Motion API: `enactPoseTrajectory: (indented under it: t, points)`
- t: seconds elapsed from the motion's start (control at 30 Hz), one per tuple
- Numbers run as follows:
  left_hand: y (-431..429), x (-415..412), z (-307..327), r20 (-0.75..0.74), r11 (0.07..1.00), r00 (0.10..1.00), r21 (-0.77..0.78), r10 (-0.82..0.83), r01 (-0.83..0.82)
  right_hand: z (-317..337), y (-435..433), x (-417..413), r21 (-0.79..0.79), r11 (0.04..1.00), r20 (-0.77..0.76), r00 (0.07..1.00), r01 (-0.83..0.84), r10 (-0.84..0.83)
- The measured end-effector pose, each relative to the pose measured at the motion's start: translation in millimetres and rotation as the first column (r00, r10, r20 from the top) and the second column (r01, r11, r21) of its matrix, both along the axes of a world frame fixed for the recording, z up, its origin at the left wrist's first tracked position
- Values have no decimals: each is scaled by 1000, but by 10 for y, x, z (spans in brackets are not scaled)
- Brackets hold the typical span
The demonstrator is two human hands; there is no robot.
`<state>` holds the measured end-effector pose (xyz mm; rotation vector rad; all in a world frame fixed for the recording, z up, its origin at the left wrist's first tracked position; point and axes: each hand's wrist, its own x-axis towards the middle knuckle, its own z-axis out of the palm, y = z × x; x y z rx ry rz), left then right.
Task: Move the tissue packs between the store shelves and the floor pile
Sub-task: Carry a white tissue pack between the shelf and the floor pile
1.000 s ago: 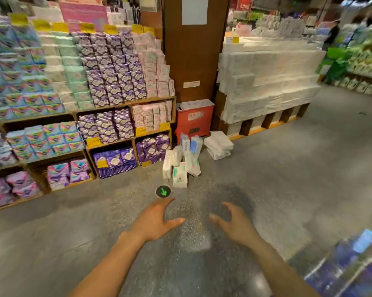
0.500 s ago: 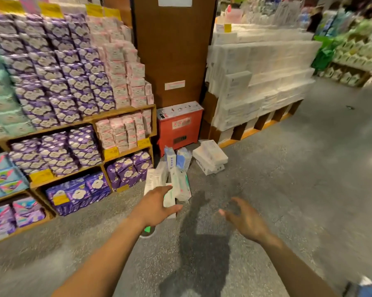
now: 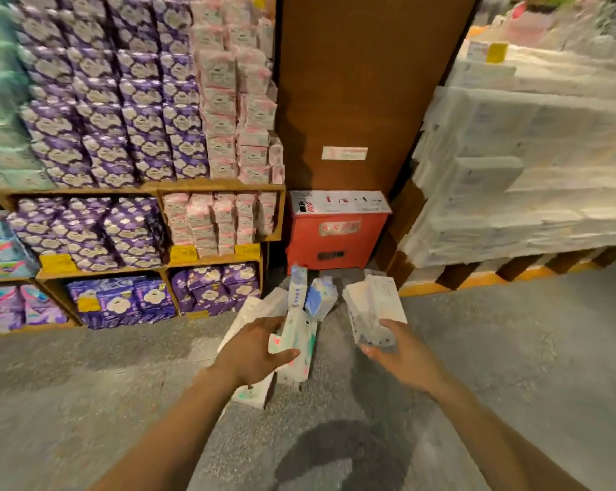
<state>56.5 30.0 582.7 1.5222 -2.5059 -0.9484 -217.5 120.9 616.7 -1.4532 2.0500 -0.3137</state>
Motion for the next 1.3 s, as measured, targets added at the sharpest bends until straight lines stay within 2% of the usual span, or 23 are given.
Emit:
enactPoseTrajectory:
  t: [0.13, 0.3, 0.63, 0.8, 0.9, 1.07, 1.17, 1.3]
  points:
    - [-209, -472, -65, -21, 987, 988, 47, 156, -154, -2, -778, -627, 28, 985, -93, 980, -171, 173]
    - [-607, -772, -237, -32, 938, 940, 85, 340, -336, -74, -1698, -914, 124, 931, -69, 933, -342, 352]
    - [-1567, -1389, -619, 11, 864, 874, 151, 485, -481, -387, -3079, -1452, 207, 858, 37, 880, -470, 473]
    - [-1757, -1610, -757, 52, 775, 791, 168, 609, -609, -626, -3649, -1604, 267, 777, 47, 813, -570, 580]
    - [-1826, -1759, -945, 75, 686, 703, 167, 708, -708, -972, -4034, -1665, 277, 719, 77, 761, -637, 645]
    - [-1799, -2113, -1549, 136, 526, 556, 206, 820, -825, -1771, -4591, -1751, 303, 571, 135, 627, -763, 767]
    - [-1772, -2300, -2048, 118, 437, 478, 262, 870, -860, -2297, -4816, -1778, 323, 523, 131, 585, -789, 800]
    - [-1809, -2488, -2963, 132, 355, 388, 222, 912, -908, -3243, -5046, -1778, 308, 470, 152, 530, -827, 834]
